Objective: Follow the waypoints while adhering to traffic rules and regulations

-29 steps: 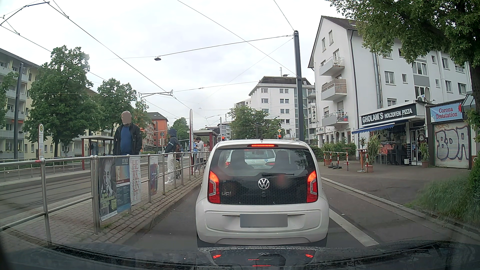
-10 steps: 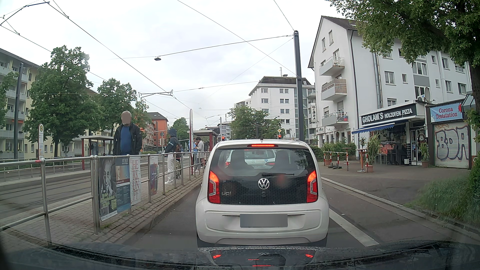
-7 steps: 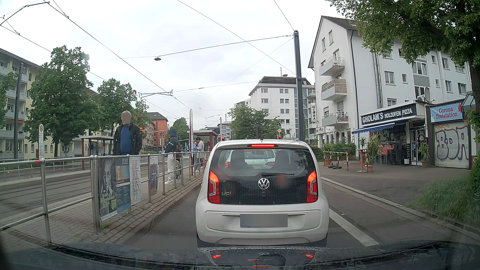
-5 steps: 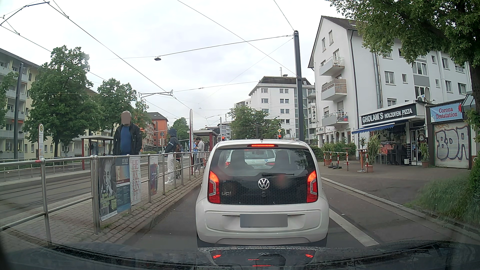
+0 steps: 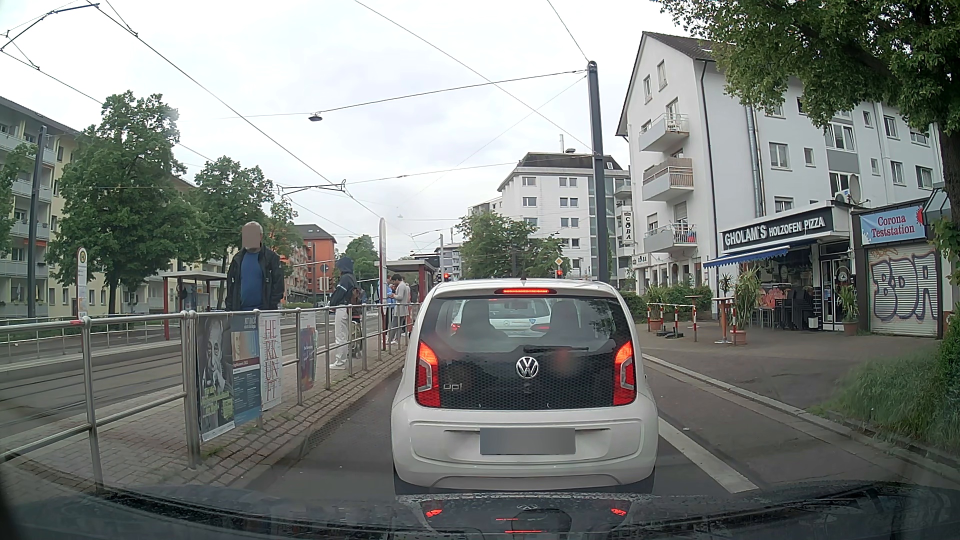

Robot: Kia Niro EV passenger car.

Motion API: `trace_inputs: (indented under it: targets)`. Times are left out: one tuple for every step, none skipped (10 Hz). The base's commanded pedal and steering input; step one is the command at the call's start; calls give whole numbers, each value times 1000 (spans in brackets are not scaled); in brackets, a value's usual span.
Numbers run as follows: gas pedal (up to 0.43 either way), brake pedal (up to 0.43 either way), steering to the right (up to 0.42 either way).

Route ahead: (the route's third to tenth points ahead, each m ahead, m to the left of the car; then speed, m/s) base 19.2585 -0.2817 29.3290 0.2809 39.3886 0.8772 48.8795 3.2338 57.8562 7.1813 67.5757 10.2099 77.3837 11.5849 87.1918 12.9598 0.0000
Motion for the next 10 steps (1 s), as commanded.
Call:
trace_inputs:
  targets:
    - [0,220,-16]
    - [0,220,-16]
    - [0,220,-16]
    - [0,220,-16]
    - [0,220,-17]
    - [0,220,-17]
    - [0,220,-16]
    - [0,220,-17]
    - [0,226,-16]
    - [0,220,-16]
